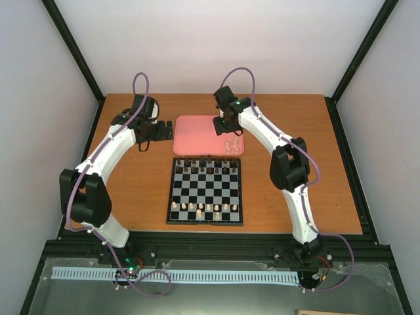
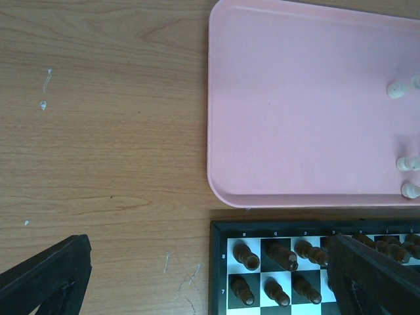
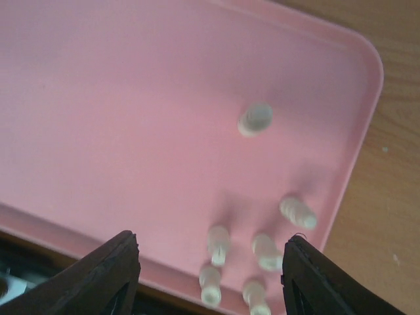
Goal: Set up the chess pieces on the board
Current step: Pick up the chess piece from the storage box.
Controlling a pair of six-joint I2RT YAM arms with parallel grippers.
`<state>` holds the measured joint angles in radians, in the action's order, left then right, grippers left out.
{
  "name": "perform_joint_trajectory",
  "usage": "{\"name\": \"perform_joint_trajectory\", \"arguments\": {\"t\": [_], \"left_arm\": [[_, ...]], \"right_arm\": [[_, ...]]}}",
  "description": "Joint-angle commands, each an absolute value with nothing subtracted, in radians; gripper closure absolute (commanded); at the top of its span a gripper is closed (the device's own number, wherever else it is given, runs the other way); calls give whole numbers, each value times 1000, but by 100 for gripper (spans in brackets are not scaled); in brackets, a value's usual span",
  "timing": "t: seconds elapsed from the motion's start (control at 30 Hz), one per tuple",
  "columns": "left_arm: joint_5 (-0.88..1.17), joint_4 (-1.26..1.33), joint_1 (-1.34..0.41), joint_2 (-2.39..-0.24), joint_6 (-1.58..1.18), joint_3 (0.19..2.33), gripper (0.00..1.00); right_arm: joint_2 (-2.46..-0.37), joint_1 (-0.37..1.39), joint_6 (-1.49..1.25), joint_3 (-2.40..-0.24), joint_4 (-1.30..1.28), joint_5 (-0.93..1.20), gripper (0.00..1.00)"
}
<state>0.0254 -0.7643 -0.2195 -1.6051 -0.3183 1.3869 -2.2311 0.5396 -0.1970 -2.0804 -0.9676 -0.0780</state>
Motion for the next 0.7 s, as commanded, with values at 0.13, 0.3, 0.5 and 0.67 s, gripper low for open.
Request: {"name": "perform_joint_trajectory", "arguments": {"t": [0.13, 0.3, 0.5, 0.67], "left_arm": [[31, -775, -219, -1638, -330, 1443, 0], [24, -785, -219, -1658, -329, 1457, 0], [24, -791, -219, -1681, -328, 1474, 0], [28, -797, -219, -1703, -323, 1490, 0]], "right_arm": [[-2439, 472, -146, -2375, -969, -56, 43], [-2507, 455, -140, -2444, -936, -46, 45], [-2545, 446, -132, -2457, -928, 19, 47], [-2569, 446, -138, -2458, -922, 41, 49]]}}
